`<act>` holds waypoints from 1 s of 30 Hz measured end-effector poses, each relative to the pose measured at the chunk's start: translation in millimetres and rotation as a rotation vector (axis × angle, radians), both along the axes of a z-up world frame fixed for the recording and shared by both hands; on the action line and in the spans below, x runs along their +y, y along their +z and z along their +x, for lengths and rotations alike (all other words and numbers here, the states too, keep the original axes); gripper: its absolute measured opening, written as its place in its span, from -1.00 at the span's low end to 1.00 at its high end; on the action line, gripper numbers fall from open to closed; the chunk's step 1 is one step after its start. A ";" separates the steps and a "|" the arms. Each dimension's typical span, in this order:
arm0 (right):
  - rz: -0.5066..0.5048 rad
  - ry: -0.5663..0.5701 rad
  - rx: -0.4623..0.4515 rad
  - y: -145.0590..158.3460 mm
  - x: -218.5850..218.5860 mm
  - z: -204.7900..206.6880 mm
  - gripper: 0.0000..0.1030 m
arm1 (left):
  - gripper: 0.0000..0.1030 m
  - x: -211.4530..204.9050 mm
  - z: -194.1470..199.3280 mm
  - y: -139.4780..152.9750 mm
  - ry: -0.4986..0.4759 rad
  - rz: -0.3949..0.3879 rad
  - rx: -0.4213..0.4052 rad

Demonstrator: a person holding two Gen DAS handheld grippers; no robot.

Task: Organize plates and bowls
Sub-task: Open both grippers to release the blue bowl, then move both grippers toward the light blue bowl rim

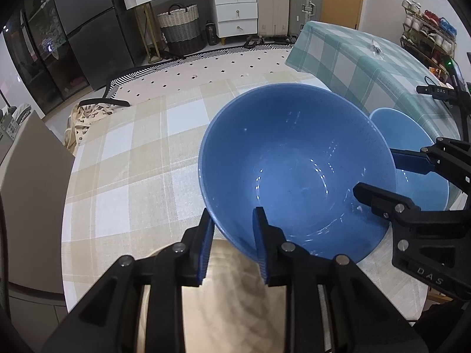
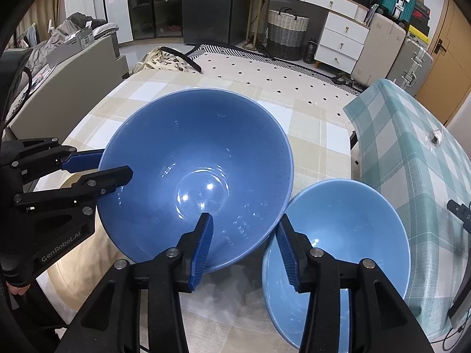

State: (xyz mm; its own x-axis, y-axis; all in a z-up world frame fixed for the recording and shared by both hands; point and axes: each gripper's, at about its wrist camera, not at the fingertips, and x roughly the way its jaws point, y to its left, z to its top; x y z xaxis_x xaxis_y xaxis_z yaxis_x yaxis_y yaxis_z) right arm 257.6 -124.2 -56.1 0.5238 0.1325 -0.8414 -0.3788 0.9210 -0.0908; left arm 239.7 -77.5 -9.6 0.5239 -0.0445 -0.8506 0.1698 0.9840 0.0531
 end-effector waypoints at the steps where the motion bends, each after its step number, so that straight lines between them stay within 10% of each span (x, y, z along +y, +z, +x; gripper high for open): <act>1: -0.007 0.003 -0.001 -0.7 0.8 -0.2 -0.08 | -0.48 -0.3 0.8 -1.5 0.002 0.001 0.006; 15: 0.042 -0.048 -0.046 8.5 -13.0 4.5 0.80 | 0.15 7.2 3.7 -1.8 0.028 -0.028 0.022; 19: 0.062 -0.064 -0.065 12.6 -18.6 6.6 0.95 | 0.86 11.8 0.2 6.0 0.046 -0.057 -0.009; 30: 0.159 -0.142 -0.176 48.2 -63.4 3.6 0.99 | 1.00 9.0 -4.9 26.9 0.047 -0.147 -0.048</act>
